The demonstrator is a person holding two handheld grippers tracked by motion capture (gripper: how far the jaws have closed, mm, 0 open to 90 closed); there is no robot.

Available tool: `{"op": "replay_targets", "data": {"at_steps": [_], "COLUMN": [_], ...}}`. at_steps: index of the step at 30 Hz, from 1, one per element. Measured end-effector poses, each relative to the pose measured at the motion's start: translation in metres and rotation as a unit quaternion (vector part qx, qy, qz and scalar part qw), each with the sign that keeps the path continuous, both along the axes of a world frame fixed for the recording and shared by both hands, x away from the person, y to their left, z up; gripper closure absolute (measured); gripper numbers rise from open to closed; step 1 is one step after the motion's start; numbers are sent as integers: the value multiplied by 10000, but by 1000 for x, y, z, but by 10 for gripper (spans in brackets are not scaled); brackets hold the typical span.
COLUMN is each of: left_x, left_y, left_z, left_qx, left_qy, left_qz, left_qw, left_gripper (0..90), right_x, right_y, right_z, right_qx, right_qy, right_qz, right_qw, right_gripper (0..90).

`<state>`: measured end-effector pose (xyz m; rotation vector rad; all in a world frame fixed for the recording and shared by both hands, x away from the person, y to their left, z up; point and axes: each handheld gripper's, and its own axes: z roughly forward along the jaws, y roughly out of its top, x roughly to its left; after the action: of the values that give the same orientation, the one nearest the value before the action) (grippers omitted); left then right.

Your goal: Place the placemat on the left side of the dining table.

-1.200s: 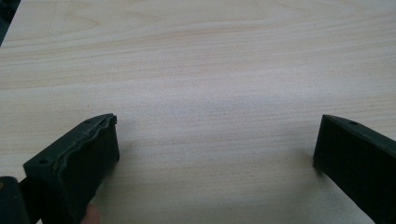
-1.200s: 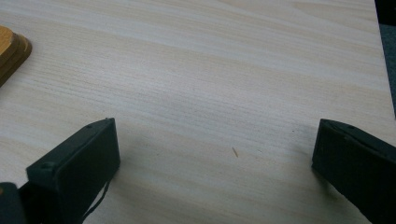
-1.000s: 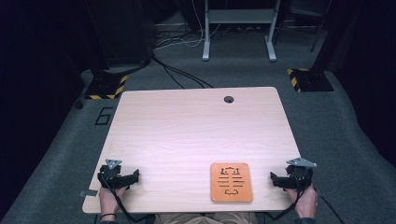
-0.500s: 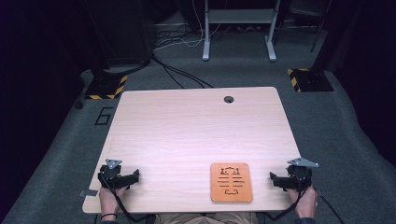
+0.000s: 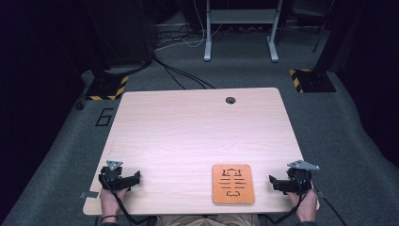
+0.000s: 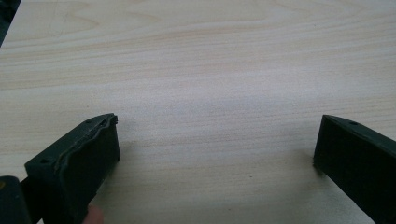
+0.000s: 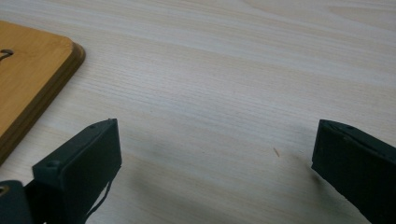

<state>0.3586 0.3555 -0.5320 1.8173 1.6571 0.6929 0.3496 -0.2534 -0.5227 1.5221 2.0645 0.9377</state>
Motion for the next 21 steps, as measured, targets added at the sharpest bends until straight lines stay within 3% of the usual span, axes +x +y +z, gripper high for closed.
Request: {"op": "replay_targets", "data": {"at_steps": [21], "left_x": [0], "left_y": [0], "left_z": [0], "left_qx": [-1], "left_qy": [0], "left_qz": [0], "left_qw": [10000], "left_gripper": [0], "right_x": [-7], "right_y": [33], "right_z": [11], "right_qx": [165], "right_qy": [-26], "right_qz": [415], "right_qw": [9990], "right_gripper": [0]}}
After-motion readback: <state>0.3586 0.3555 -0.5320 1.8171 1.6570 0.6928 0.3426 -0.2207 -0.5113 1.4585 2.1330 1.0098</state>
